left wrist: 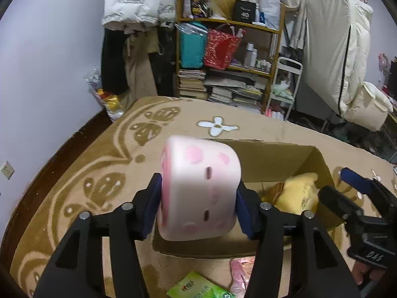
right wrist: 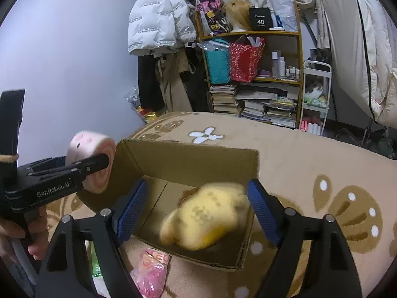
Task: Organize soft objects
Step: 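Carry both plushes over the cardboard box and open both tools to drop them, then withdraw both tools from the box back toward the remaining pile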
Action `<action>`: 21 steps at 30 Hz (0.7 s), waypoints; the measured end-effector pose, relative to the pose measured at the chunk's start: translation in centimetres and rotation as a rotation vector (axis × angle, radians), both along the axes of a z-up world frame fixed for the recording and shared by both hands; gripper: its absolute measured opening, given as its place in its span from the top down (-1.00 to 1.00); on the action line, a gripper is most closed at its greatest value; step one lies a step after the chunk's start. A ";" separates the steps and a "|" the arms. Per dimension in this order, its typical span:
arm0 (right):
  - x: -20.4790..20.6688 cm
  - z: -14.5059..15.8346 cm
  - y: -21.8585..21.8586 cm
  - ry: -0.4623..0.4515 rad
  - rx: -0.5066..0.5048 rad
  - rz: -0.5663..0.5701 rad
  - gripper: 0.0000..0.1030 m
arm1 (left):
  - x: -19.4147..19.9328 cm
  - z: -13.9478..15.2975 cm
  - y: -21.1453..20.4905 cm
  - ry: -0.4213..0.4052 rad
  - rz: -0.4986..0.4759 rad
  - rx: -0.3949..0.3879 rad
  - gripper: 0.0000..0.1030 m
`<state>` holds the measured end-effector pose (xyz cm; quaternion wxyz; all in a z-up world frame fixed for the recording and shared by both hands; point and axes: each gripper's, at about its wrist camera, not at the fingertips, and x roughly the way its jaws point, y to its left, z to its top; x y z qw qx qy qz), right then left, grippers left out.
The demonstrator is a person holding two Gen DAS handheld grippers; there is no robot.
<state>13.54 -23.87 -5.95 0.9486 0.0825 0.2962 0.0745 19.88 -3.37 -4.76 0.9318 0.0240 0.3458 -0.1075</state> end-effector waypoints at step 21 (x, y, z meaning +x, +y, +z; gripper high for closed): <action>-5.3 3.8 1.0 -0.058 -0.032 -0.045 -1.00 | -5.5 5.4 2.7 -0.090 0.103 0.068 -0.99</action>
